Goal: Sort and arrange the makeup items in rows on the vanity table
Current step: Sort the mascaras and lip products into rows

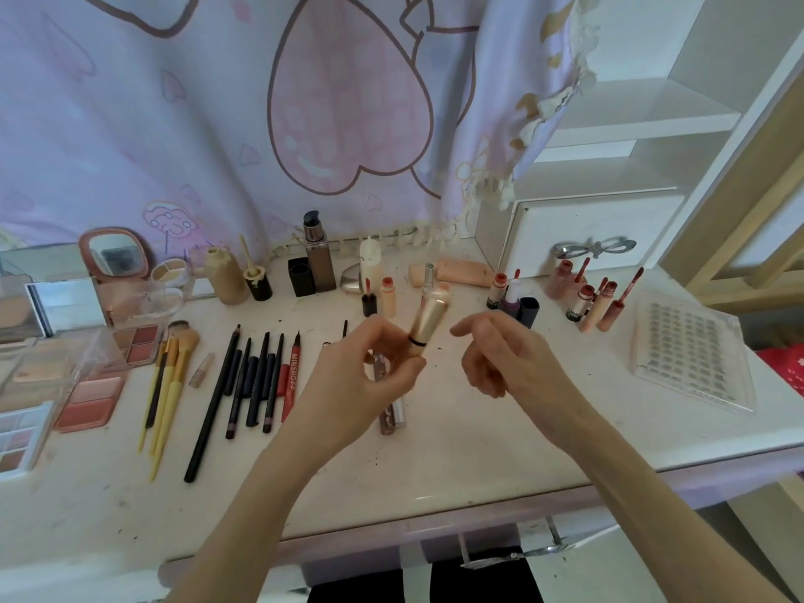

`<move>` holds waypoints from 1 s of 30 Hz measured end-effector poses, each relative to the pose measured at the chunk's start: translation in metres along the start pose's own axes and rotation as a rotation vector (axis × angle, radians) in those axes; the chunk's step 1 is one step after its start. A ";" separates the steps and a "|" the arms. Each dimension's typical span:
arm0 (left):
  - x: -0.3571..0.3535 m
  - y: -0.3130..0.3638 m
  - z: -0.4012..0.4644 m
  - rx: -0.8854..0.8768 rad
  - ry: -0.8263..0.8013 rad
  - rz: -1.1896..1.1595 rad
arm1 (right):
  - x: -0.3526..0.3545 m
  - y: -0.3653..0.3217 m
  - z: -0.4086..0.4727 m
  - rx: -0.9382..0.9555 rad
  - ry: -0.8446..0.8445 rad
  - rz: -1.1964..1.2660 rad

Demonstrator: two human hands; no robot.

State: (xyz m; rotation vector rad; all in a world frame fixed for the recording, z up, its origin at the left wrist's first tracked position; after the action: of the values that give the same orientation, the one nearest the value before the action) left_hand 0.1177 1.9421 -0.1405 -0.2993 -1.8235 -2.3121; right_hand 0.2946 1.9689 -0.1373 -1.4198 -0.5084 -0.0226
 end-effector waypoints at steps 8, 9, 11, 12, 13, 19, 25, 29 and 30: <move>-0.007 0.005 -0.003 -0.068 -0.189 0.232 | 0.009 0.003 0.000 0.002 -0.027 -0.050; -0.006 0.003 -0.004 -0.062 -0.197 0.239 | 0.012 0.005 -0.001 0.034 -0.085 -0.007; -0.004 0.001 -0.006 -0.051 -0.192 0.224 | 0.019 0.007 -0.003 0.069 -0.190 0.054; -0.004 0.001 -0.006 -0.056 -0.186 0.218 | 0.020 0.007 -0.003 0.050 -0.218 0.053; -0.004 0.001 -0.007 -0.063 -0.183 0.221 | 0.019 0.006 -0.003 0.012 -0.219 0.014; -0.006 -0.001 -0.008 -0.051 -0.199 0.232 | 0.013 0.008 0.002 -0.053 -0.121 -0.108; -0.003 0.001 -0.008 -0.024 -0.177 0.204 | 0.026 0.015 0.001 0.049 -0.167 0.041; 0.000 -0.001 -0.008 0.004 -0.179 0.212 | 0.033 0.015 0.001 0.045 -0.128 0.099; 0.001 -0.001 -0.008 0.012 -0.182 0.216 | 0.036 0.016 0.001 0.027 -0.107 0.107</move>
State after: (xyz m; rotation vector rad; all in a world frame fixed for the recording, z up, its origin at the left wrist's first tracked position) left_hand 0.1157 1.9348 -0.1433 -0.6894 -1.7833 -2.1863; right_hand 0.3308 1.9830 -0.1395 -1.4254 -0.5186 0.1462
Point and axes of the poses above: each hand's wrist, its own z-axis towards the middle knuckle, its own x-axis out of the back of the hand, y = z × x, the point moved 1 cm from there along z, towards the middle knuckle, and after that the axes turned 14 degrees about -z, right-handed, at the moved point
